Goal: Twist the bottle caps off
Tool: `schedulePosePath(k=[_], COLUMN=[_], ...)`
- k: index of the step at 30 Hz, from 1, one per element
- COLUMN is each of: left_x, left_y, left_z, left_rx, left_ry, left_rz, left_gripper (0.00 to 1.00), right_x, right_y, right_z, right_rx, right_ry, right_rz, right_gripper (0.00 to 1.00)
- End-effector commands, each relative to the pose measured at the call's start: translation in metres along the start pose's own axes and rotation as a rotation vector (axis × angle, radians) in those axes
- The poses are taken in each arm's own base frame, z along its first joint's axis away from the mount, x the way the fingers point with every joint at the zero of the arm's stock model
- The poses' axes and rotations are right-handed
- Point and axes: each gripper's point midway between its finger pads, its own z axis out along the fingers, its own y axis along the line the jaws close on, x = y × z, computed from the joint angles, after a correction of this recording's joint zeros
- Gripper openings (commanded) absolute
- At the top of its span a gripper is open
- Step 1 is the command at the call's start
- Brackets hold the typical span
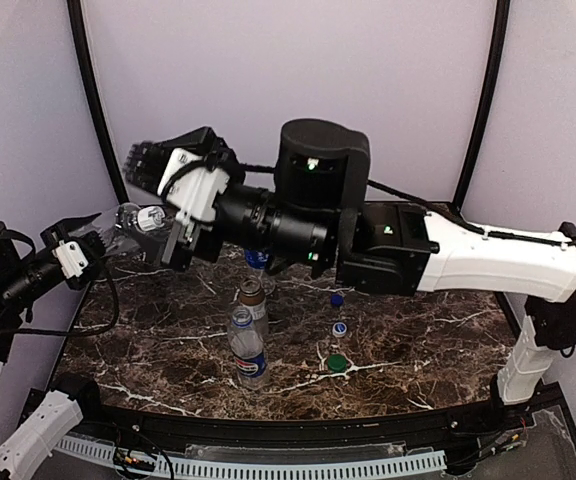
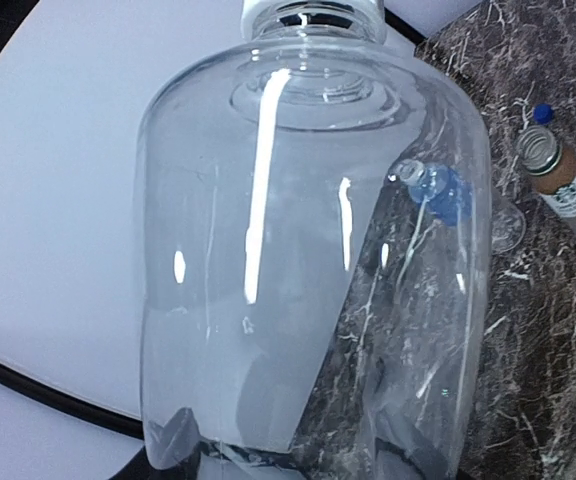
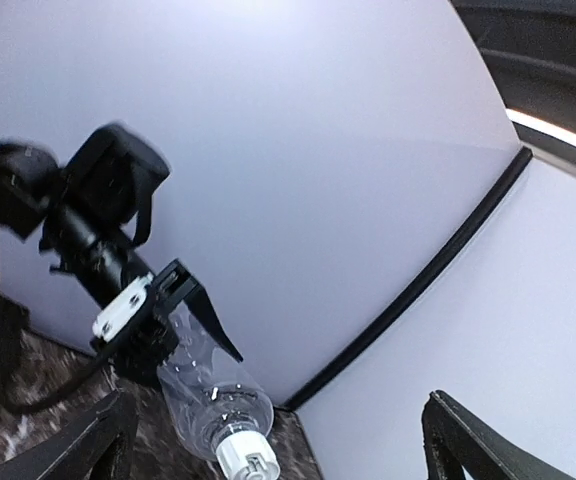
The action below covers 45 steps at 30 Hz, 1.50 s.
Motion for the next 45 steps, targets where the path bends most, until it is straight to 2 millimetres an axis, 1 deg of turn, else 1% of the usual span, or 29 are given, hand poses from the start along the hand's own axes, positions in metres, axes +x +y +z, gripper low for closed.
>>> schedulePosePath(k=[1, 2, 4, 5, 6, 7, 8, 10, 16, 19, 21, 25, 29, 34, 35, 36, 38, 39, 40, 41, 42, 43, 44, 45], left_x=[0.001, 0.001, 0.001, 0.001, 0.001, 0.0, 0.0, 0.001, 0.004, 0.003, 0.004, 0.004, 0.006, 0.006, 0.005, 0.004, 0.001, -0.007, -0.002, -0.014, -0.008, -0.018, -0.013, -0.019], left_y=[0.043, 0.045, 0.049, 0.051, 0.052, 0.052, 0.051, 0.051, 0.045, 0.042, 0.041, 0.041, 0.039, 0.037, 0.036, 0.033, 0.025, 0.025, 0.011, 0.01, -0.01, -0.014, -0.033, -0.039], left_z=[-0.004, -0.004, -0.005, -0.005, -0.005, -0.006, -0.006, -0.006, -0.005, -0.005, -0.005, -0.005, -0.004, -0.004, -0.003, -0.004, -0.004, -0.007, -0.005, -0.01, -0.009, -0.013, -0.015, -0.018], left_rx=[-0.218, -0.231, -0.262, -0.278, -0.284, -0.291, -0.292, -0.297, -0.292, -0.288, -0.289, -0.289, -0.285, -0.278, -0.271, -0.26, -0.209, -0.191, -0.114, -0.084, 0.023, 0.064, 0.16, 0.203], left_ry=[0.036, 0.042, 0.049, 0.05, 0.054, 0.054, 0.055, 0.057, 0.065, 0.057, 0.056, 0.059, 0.062, 0.057, 0.049, 0.045, 0.021, -0.009, -0.005, -0.045, -0.032, -0.073, -0.064, -0.096], left_rz=[0.14, 0.178, 0.239, 0.262, 0.298, 0.332, 0.347, 0.375, 0.404, 0.421, 0.427, 0.428, 0.433, 0.435, 0.434, 0.426, 0.386, 0.376, 0.322, 0.31, 0.26, 0.25, 0.209, 0.194], left_gripper=[0.37, 0.37, 0.37, 0.37, 0.37, 0.37, 0.37, 0.37, 0.37, 0.37, 0.37, 0.37, 0.37, 0.37, 0.37, 0.37, 0.37, 0.37, 0.37, 0.36, 0.35, 0.34, 0.34, 0.34], right_x=[0.0, 0.004, 0.025, 0.034, 0.043, 0.053, 0.053, 0.059, 0.072, 0.078, 0.081, 0.081, 0.083, 0.083, 0.082, 0.081, 0.075, 0.069, 0.059, 0.051, 0.043, 0.032, 0.024, 0.015], right_y=[-0.031, -0.037, -0.037, -0.035, -0.032, -0.025, -0.025, -0.017, -0.002, 0.004, 0.008, 0.009, 0.008, 0.007, 0.007, 0.005, 0.005, 0.006, 0.008, 0.011, 0.017, 0.024, 0.036, 0.05], right_z=[-0.003, 0.001, 0.013, 0.018, 0.024, 0.03, 0.032, 0.041, 0.053, 0.056, 0.057, 0.058, 0.058, 0.056, 0.056, 0.055, 0.052, 0.05, 0.045, 0.04, 0.034, 0.026, 0.017, 0.008], right_rx=[-0.165, -0.182, -0.202, -0.218, -0.235, -0.255, -0.263, -0.277, -0.306, -0.325, -0.343, -0.361, -0.354, -0.361, -0.362, -0.363, -0.38, -0.392, -0.395, -0.386, -0.373, -0.37, -0.381, -0.388], right_ry=[-0.059, -0.043, 0.035, 0.076, 0.104, 0.135, 0.134, 0.151, 0.192, 0.206, 0.211, 0.199, 0.197, 0.193, 0.19, 0.181, 0.155, 0.128, 0.101, 0.078, 0.058, 0.03, 0.006, -0.018], right_rz=[0.854, 0.967, 1.145, 1.22, 1.278, 1.319, 1.334, 1.347, 1.398, 1.421, 1.434, 1.445, 1.445, 1.432, 1.419, 1.396, 1.312, 1.205, 1.094, 0.955, 0.811, 0.643, 0.481, 0.327], right_gripper=[0.97, 0.98, 0.99, 0.99, 0.97, 0.93, 0.92, 0.9, 0.88, 0.82, 0.73, 0.5, 0.36, 0.11, 0.03, 0.0, 0.0, 0.0, 0.0, 0.0, 0.0, 0.0, 0.0, 0.0])
